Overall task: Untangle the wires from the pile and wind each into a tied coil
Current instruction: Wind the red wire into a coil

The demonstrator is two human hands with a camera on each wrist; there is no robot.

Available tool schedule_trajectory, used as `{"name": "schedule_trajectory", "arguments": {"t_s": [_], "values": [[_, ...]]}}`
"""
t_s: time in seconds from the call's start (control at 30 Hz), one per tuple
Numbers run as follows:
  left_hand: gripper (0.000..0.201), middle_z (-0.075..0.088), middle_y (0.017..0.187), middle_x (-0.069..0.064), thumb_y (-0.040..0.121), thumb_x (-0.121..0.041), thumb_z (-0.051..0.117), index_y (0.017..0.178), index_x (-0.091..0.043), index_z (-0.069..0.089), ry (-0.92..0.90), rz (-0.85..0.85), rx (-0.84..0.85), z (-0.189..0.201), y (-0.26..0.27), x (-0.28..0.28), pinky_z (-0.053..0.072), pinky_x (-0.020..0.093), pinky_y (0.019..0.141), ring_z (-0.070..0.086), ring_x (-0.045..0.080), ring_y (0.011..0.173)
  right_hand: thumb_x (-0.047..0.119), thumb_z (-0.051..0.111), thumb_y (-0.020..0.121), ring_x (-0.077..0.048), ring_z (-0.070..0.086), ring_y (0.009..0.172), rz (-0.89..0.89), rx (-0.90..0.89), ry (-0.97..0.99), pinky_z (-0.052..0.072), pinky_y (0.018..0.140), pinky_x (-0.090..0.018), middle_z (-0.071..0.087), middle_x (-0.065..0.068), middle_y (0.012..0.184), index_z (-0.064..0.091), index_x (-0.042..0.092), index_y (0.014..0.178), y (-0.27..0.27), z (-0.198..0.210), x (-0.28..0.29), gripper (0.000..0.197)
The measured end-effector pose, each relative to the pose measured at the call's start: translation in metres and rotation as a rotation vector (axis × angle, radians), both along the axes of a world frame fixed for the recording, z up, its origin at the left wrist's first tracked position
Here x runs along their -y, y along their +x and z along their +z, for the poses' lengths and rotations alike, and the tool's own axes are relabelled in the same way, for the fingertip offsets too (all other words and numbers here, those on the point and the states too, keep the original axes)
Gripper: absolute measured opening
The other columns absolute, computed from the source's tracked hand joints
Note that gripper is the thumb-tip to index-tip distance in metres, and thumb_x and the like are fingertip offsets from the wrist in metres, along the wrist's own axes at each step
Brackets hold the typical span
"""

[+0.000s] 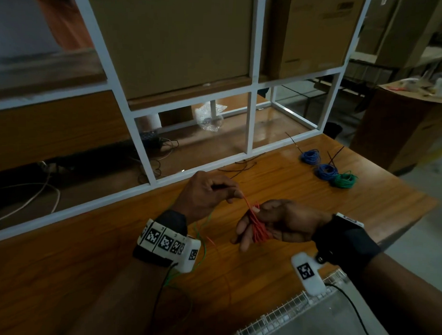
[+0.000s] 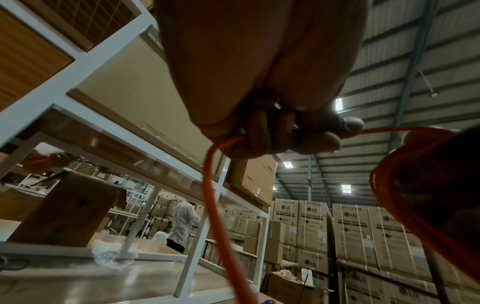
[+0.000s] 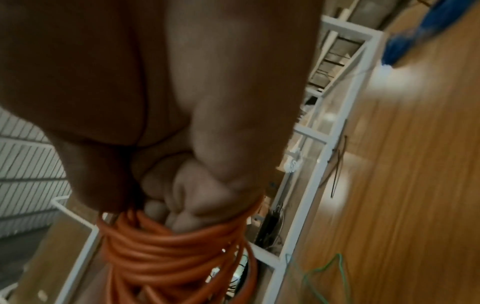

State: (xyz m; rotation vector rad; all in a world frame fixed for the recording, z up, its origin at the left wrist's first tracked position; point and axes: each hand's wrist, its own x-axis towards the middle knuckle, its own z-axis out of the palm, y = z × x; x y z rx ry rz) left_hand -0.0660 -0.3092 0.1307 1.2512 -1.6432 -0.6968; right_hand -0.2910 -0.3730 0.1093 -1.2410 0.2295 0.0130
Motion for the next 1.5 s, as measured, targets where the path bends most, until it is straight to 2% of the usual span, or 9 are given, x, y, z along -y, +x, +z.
{"name": "schedule_trajectory", "arguments": {"t_s": [0.27, 0.4, 0.5, 0.57, 0.67, 0.83, 1.1, 1.37, 1.5], "values": [[0.017, 0.073, 0.085, 0.015, 0.084, -0.012, 0.073, 0.095, 0.001, 0.075, 0.004, -0.013, -0.21, -0.013, -0.012, 0.008, 0.055, 0.031, 0.069, 0.066, 0.02, 0.073, 0.022, 0.055, 0.104, -0.037, 0.058, 0.129, -0.016, 0.333, 0.257, 0.047, 0.109, -0.042, 0.07, -0.026, 0.115, 0.059, -0.007, 0.122, 0.004, 0.009, -0.01, 0.034], [0.023, 0.072, 0.091, 0.006, 0.092, -0.017, 0.06, 0.092, -0.035, 0.074, 0.021, 0.012, -0.227, -0.026, -0.03, 0.005, 0.055, 0.046, 0.076, 0.066, 0.034, 0.088, 0.015, 0.048, 0.106, -0.036, 0.064, 0.122, -0.21, 0.582, 0.442, 0.051, 0.107, -0.04, 0.06, -0.032, 0.132, 0.054, -0.01, 0.129, 0.016, 0.021, -0.006, 0.034], [0.031, 0.068, 0.071, -0.004, 0.099, -0.009, 0.051, 0.093, -0.031, 0.072, 0.138, 0.121, -0.074, -0.044, -0.047, 0.001, 0.048, 0.027, 0.066, 0.062, 0.009, 0.067, 0.023, 0.034, 0.11, -0.029, 0.062, 0.126, -0.497, 0.618, 0.402, 0.044, 0.114, -0.039, 0.057, -0.025, 0.142, 0.06, -0.003, 0.129, 0.025, 0.031, 0.002, 0.041], [0.023, 0.064, 0.065, -0.01, 0.102, -0.019, 0.051, 0.103, -0.026, 0.072, 0.206, 0.124, -0.073, -0.051, -0.057, -0.006, 0.049, 0.023, 0.069, 0.06, 0.001, 0.064, 0.027, 0.028, 0.112, -0.021, 0.06, 0.129, -0.758, 0.54, 0.194, 0.041, 0.116, -0.035, 0.063, -0.014, 0.139, 0.057, 0.001, 0.132, 0.03, 0.036, 0.008, 0.044], [0.023, 0.066, 0.074, -0.012, 0.102, -0.024, 0.051, 0.113, -0.025, 0.07, 0.231, 0.144, 0.017, -0.047, -0.062, -0.014, 0.054, 0.023, 0.078, 0.064, 0.002, 0.081, 0.031, 0.035, 0.111, -0.001, 0.062, 0.118, -1.003, 0.136, -0.701, 0.047, 0.098, -0.016, 0.071, 0.015, 0.118, 0.064, 0.01, 0.124, 0.038, 0.024, 0.012, 0.038], [0.021, 0.069, 0.089, -0.009, 0.099, -0.023, 0.055, 0.109, -0.019, 0.072, 0.195, 0.156, 0.212, -0.049, -0.033, -0.023, 0.05, 0.023, 0.071, 0.065, 0.007, 0.085, 0.011, 0.054, 0.104, -0.013, 0.061, 0.115, -0.728, -0.203, -1.365, 0.051, 0.097, -0.026, 0.067, 0.0, 0.115, 0.068, 0.018, 0.101, 0.032, -0.008, 0.02, 0.015], [0.016, 0.067, 0.07, -0.013, 0.097, -0.028, 0.059, 0.092, -0.027, 0.073, 0.036, 0.243, 0.327, -0.037, 0.011, -0.033, 0.052, 0.026, 0.059, 0.063, 0.003, 0.067, 0.041, 0.042, 0.109, -0.012, 0.066, 0.1, -0.061, -0.553, -0.91, 0.051, 0.095, -0.035, 0.075, 0.008, 0.107, 0.07, 0.024, 0.104, 0.016, 0.006, -0.004, 0.034], [0.022, 0.074, 0.084, -0.01, 0.091, -0.016, 0.068, 0.082, -0.035, 0.075, 0.061, 0.219, -0.081, -0.026, 0.007, -0.016, 0.055, 0.031, 0.069, 0.067, 0.015, 0.074, 0.031, 0.046, 0.107, -0.035, 0.061, 0.122, 0.051, 0.17, -0.011, 0.035, 0.106, -0.054, 0.072, -0.02, 0.103, 0.063, -0.001, 0.113, 0.022, 0.014, -0.017, 0.037], [0.023, 0.066, 0.076, -0.014, 0.092, -0.001, 0.06, 0.094, -0.02, 0.073, 0.093, 0.166, -0.043, -0.044, -0.019, -0.016, 0.05, 0.028, 0.07, 0.062, 0.003, 0.071, 0.029, 0.051, 0.105, -0.029, 0.065, 0.119, -0.184, 0.516, 0.382, 0.05, 0.105, -0.038, 0.07, -0.023, 0.119, 0.061, -0.001, 0.119, 0.034, 0.025, -0.013, 0.034]]}}
